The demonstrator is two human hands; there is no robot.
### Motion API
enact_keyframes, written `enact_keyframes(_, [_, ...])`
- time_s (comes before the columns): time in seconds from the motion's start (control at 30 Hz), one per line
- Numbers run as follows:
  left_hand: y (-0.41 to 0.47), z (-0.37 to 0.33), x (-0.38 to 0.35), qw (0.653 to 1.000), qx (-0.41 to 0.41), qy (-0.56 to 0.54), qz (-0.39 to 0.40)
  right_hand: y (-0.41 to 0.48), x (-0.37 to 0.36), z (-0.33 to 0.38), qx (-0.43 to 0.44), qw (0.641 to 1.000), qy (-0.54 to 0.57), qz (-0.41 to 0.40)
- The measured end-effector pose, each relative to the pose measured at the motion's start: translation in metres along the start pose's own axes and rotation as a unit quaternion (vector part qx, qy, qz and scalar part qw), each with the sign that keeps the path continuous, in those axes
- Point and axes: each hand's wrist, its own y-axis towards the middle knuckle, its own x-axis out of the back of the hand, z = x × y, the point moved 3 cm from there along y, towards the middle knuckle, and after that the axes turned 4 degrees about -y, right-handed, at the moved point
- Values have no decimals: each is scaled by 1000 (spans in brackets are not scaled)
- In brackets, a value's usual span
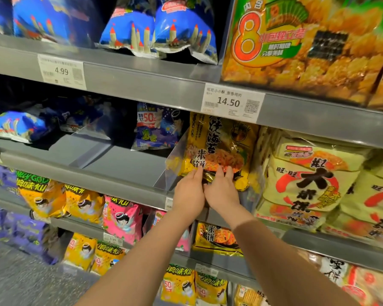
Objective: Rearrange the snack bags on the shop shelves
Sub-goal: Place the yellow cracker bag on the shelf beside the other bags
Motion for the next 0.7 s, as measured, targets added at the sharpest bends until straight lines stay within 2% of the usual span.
enact_keyframes(0.13, [10, 2, 1, 998, 21, 26, 54, 11, 1, 3, -16, 998, -13, 63])
enact_keyframes(0.23, [5, -1, 2, 995, 14, 80, 63, -1, 2, -1, 21, 1000, -6, 21])
enact_keyframes(0.33, [-21, -11, 4, 994, 19, 112, 9, -27, 5, -12, 85, 996, 25, -14])
enact_keyframes(0.47, [-67, -20, 4, 995, 11, 27, -90, -67, 8, -24, 184, 981, 45, -39])
enact_keyframes(0.57, [-100, -11, -8, 987, 15, 6, -160, -93, -4, -45, 219, 974, 29, -52])
enact_keyframes(0.63, [-119, -2, -27, 988, 39, -3, -149, -101, -21, -69, 210, 977, 12, -45])
enact_keyframes(0.7, [-128, 12, -54, 991, 86, -17, -99, -97, -45, -100, 187, 982, 3, -23])
